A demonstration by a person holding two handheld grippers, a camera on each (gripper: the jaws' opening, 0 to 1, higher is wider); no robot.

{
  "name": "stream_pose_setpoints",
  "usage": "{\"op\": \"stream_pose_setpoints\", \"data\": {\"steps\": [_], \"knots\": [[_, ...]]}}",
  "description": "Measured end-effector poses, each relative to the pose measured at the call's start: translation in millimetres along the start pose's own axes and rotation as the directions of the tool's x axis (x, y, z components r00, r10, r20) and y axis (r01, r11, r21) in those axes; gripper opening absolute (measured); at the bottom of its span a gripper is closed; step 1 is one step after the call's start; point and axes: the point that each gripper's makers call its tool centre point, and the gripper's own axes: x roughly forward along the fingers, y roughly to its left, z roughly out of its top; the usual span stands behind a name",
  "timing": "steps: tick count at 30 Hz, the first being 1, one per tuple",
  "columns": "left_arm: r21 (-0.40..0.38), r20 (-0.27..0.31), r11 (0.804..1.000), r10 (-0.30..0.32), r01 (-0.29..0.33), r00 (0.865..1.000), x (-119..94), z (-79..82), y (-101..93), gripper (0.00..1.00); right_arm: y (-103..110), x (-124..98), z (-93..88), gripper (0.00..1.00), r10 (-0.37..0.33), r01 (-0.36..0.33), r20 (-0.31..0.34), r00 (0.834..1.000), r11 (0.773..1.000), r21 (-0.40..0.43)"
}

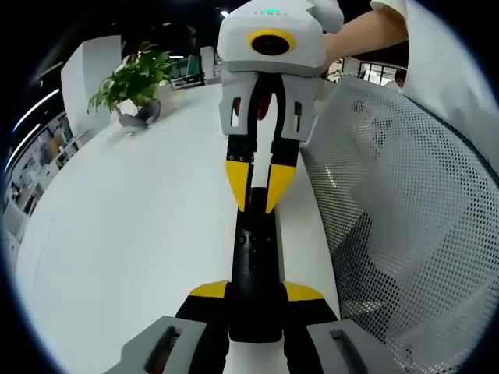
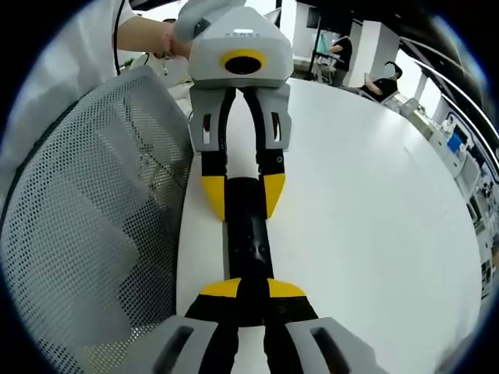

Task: Press the specified remote control buttons in sequence, fully releasing each button before pressing the next.

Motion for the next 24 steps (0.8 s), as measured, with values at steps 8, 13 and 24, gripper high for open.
{"op": "stream_pose_setpoints", "data": {"steps": [8, 13, 24], "knots": [[-0.004, 0.005, 1.0, 0.0, 0.0, 1.0, 0.0, 0.1, -0.3, 0.24, 1.9, 3.3, 0.9, 0.08, 0.017, -0.024, -0.111, 0.994, 0.998, -0.06], [-0.009, 0.011, 1.0, 0.003, -0.003, 1.0, 0.3, 0.0, -0.2, 0.24, 1.2, 4.9, 0.8, 0.08, 0.039, -0.046, -0.163, 0.986, 0.998, -0.036], [-0.006, 0.017, 1.0, -0.001, 0.001, 1.0, 0.6, 0.5, -0.4, 0.24, 0.8, 1.9, -0.3, 0.08, 0.022, -0.023, -0.058, 0.998, 1.0, -0.018]]}}
